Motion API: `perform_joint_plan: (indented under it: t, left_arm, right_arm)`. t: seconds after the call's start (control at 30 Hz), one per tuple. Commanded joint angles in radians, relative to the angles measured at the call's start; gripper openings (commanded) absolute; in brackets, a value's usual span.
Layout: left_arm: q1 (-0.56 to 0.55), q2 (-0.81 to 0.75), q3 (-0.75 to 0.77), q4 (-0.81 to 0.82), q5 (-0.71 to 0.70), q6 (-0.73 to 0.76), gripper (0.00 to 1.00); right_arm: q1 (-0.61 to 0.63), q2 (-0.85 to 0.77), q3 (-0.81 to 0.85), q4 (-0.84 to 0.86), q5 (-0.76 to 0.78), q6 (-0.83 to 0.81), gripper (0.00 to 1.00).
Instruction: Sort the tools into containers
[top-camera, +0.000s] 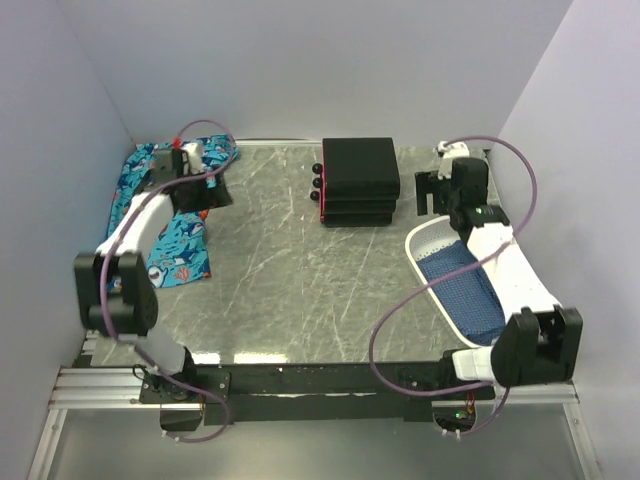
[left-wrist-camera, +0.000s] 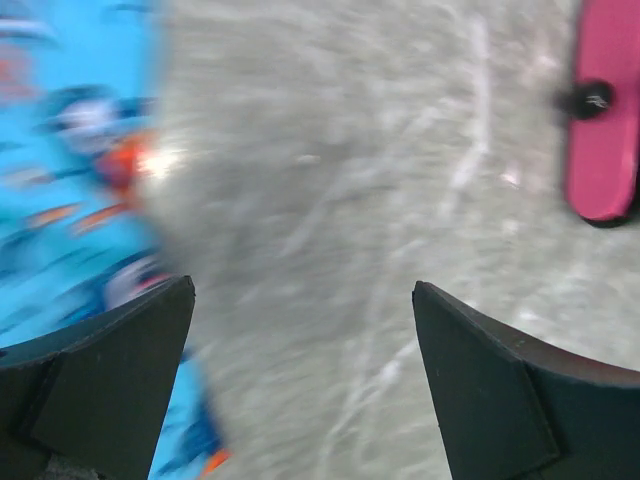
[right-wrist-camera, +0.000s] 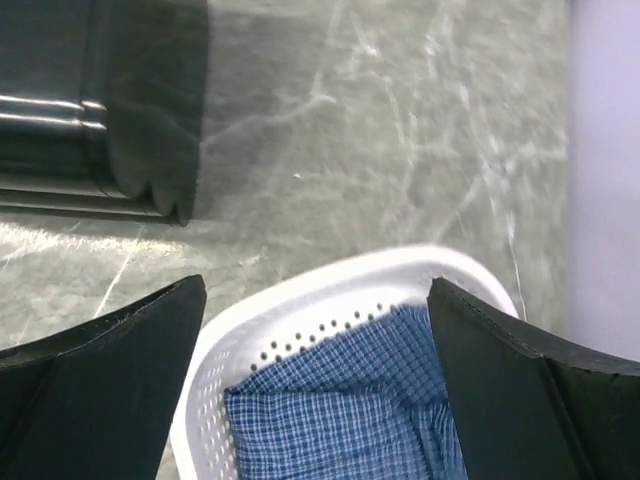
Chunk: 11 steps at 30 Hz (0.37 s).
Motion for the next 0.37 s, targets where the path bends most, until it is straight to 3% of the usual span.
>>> perform_joint_plan:
  t: [0.0,0.1,0.2,0.33]
  left_arm:
    - [0.044,-0.278,-0.161,0.181,-0.209,0.122,0.97]
    - [0.046,-0.413,-0.252,0.292,-0.256,0.129,0.97]
    - [0.047,-0.474,-0.298,0.288,-0.326,0.083,0.97]
    - [0.058,-0.539,-0.368,0.295,-0.29,0.079,0.96]
  right_arm:
    - [-0.004,-0.159,-0.091,0.058,0.129,0.102,1.0]
    - [-0.004,-0.257,-0.135,0.022,0.179,0.107,1.0]
    - [-0.006,-0.35,-0.163,-0.04,0.201,0.094,1.0]
    - [-0.004,-0.46,-0.186,-0.122,0.172,0.056,1.0]
